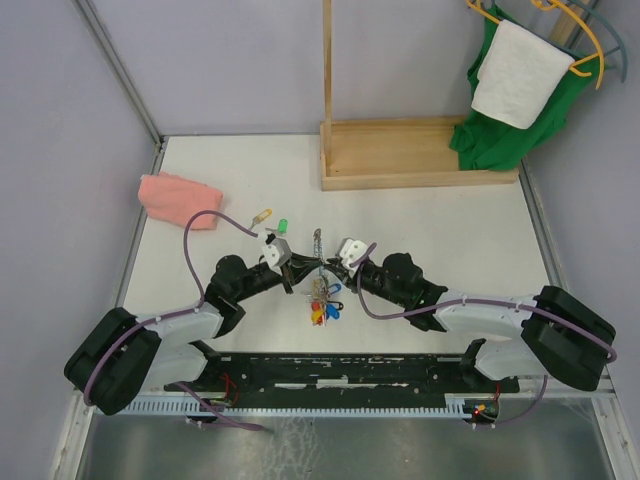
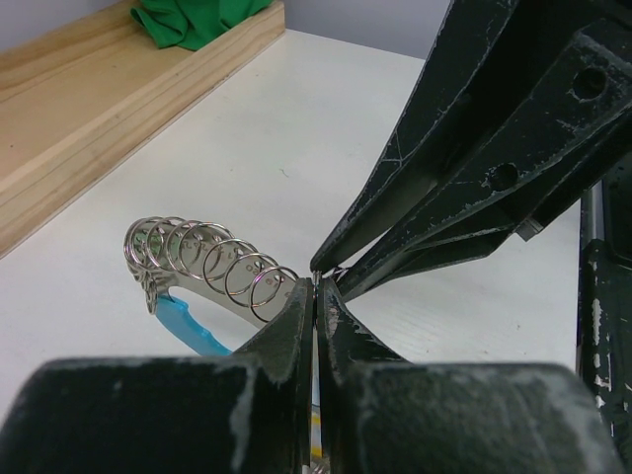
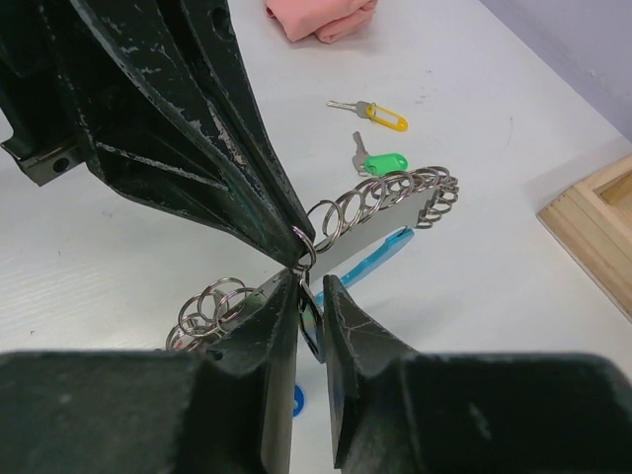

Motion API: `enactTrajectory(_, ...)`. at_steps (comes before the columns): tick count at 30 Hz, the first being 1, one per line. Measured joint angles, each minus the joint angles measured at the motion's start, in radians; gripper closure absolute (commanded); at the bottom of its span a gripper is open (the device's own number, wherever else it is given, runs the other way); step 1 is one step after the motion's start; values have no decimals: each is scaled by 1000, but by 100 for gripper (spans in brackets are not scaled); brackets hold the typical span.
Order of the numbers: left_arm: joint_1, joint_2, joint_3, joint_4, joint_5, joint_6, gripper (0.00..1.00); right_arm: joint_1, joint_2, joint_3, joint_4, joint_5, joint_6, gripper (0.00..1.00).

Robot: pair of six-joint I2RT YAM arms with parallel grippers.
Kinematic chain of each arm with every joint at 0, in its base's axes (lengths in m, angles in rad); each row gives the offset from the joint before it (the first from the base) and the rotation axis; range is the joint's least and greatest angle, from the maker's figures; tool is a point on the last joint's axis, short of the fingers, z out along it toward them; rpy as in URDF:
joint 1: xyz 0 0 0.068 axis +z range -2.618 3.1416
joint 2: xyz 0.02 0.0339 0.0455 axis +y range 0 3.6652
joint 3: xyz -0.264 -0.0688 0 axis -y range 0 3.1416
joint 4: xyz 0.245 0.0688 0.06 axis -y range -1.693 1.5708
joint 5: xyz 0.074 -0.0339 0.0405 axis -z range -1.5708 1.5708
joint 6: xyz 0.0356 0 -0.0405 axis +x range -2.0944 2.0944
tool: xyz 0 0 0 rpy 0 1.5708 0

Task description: Put the keys on the keyring

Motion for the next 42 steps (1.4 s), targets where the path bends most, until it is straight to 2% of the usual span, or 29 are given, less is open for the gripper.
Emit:
enactTrajectory(4,0,0,0,0,0,-5,97,0,6,0,3,-14,-20,99)
enactTrajectory(14,-18,34,-17,67,-31,-44,97,0,5,13,-50,-68,-117,99)
enactTrajectory(23,-32,69,-51,164,-80,-76,97,-2,-5,100,-254,-83,-293,99)
enactTrajectory(28,-34,67,-59,193,-79,-80,81,2,-41,168,-431,-88,-417,99)
enactTrajectory(32,-34,6,-60,163,-76,-74,71,2,-48,235,-581,-84,-507,99)
enactTrajectory(34,-34,-33,-60,132,-71,-61,69,1,-48,275,-676,-87,-560,99)
enactTrajectory(42,-34,-90,-31,-38,6,47,66,1,-48,356,-859,-101,-672,99)
